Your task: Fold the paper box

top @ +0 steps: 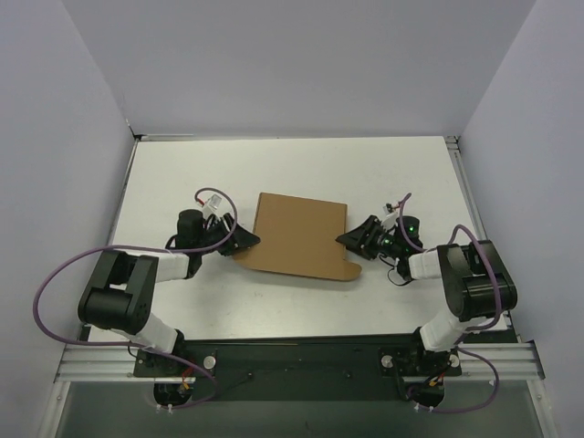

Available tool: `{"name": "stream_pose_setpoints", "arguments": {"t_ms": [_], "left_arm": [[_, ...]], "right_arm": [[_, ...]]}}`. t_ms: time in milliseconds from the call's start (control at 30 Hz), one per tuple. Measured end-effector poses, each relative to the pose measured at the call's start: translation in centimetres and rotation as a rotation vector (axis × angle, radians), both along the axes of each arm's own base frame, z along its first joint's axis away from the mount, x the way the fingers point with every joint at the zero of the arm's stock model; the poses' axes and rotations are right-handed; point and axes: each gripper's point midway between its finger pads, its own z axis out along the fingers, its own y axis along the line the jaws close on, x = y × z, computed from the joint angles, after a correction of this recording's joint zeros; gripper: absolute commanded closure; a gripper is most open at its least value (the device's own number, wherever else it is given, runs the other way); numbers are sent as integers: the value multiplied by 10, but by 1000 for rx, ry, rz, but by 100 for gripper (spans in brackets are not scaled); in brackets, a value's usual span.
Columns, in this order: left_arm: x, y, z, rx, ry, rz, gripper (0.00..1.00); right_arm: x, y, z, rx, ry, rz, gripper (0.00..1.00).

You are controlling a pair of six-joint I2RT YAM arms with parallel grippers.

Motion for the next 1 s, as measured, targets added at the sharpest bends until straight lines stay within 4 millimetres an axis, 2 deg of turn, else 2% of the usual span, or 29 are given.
{"name": "stream_pose_setpoints", "arguments": {"t_ms": [33, 67, 100, 200, 267, 333, 500, 600, 833, 900, 1000], "left_arm": [[1, 0, 0, -8, 1, 5, 69], [2, -1, 2, -17, 6, 12, 70], [3, -1, 3, -25, 5, 16, 71], [5, -5, 10, -53, 15, 11, 73], [4, -7, 16, -65, 16, -2, 74], [4, -9, 23, -68, 24, -20, 76], [5, -13, 51, -75, -7, -57, 80], [6, -16, 60, -83, -22, -80, 82], [-5, -18, 54, -96, 41, -115, 82], [-6, -18, 52, -93, 56, -119, 82], [-7, -16, 51, -88, 75, -120, 82]], "right_arm": [[0, -1, 0, -13, -3, -4, 56], [0, -3, 0, -27, -6, -8, 49], [0, -5, 1, -44, -10, -12, 37], [-5, -11, -2, -131, -11, -16, 24], [-13, -13, -2, -217, -17, 3, 22], [-21, -10, 9, -317, -67, 42, 19], [-24, -9, 62, -510, -277, 87, 16], [-27, -12, 83, -639, -384, 89, 15], [-79, 36, 91, -904, -619, 356, 11], [-88, 47, 97, -962, -684, 410, 9], [-102, 76, 110, -1033, -801, 504, 9]]}}
